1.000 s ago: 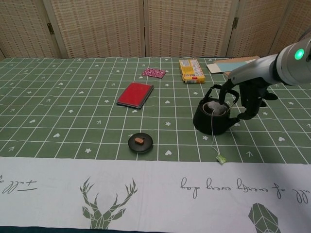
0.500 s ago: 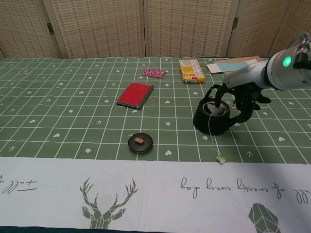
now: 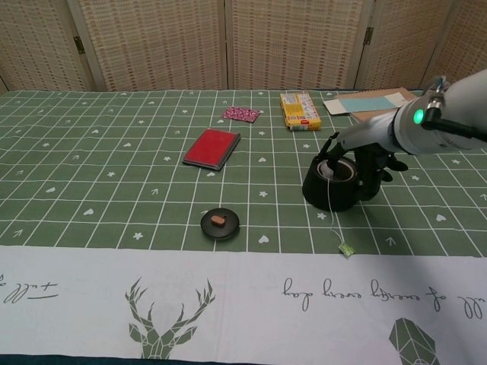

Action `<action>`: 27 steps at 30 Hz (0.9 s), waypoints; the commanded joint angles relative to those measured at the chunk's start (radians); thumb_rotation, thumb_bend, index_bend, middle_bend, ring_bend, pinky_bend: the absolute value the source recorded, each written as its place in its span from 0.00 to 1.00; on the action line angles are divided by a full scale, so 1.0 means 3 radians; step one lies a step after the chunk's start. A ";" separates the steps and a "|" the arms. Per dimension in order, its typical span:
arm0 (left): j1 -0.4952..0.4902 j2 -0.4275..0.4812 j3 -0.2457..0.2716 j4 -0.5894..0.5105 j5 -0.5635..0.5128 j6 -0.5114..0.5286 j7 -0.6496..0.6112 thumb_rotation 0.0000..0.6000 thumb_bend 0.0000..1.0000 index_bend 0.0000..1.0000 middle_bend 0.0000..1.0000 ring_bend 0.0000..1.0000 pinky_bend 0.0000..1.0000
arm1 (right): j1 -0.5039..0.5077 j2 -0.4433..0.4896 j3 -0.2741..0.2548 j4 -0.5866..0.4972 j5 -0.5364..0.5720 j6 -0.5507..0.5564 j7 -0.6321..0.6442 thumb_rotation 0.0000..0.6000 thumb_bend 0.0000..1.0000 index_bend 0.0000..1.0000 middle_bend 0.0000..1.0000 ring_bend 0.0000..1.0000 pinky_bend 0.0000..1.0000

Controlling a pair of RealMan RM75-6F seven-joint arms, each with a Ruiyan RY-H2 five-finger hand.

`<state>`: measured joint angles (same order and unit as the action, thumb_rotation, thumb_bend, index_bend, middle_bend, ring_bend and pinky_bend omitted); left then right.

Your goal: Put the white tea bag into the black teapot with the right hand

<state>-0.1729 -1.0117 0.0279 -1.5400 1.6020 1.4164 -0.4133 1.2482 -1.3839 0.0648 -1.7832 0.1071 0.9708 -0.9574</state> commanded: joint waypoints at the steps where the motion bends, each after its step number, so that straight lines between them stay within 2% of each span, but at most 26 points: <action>1: 0.0002 0.0001 0.0000 0.0000 0.0001 0.0003 -0.0004 1.00 0.36 0.00 0.00 0.01 0.08 | 0.0015 -0.0045 -0.0014 0.0059 0.0029 -0.0024 -0.0006 1.00 0.44 0.19 0.92 0.71 0.77; 10: 0.0004 0.0002 -0.0004 0.0003 -0.0005 0.0006 -0.0014 1.00 0.36 0.00 0.00 0.01 0.08 | 0.0062 -0.0144 -0.0052 0.0178 0.0106 -0.0069 -0.0054 1.00 0.44 0.19 0.92 0.71 0.77; 16: 0.0007 0.0001 -0.0004 0.0006 -0.0006 0.0009 -0.0009 1.00 0.36 0.00 0.00 0.01 0.08 | 0.0057 -0.0056 -0.0056 0.0042 0.0085 0.0018 -0.0034 1.00 0.44 0.19 0.92 0.71 0.77; 22: 0.0010 -0.0001 -0.0003 0.0002 -0.0002 0.0013 0.0001 1.00 0.36 0.00 0.00 0.01 0.08 | -0.0028 0.0291 -0.0060 -0.0511 -0.0155 0.0292 0.0084 1.00 0.44 0.19 0.91 0.71 0.77; 27: 0.0006 -0.0021 0.0001 -0.0007 -0.0007 -0.0009 0.0083 1.00 0.36 0.00 0.00 0.01 0.08 | -0.0212 0.0697 -0.0077 -0.1202 -0.0670 0.0669 0.0287 1.00 0.44 0.17 0.89 0.69 0.77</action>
<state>-0.1708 -1.0163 0.0278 -1.5412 1.6003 1.4156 -0.3926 1.2250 -1.2578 0.0454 -2.0243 0.0065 1.0942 -0.9163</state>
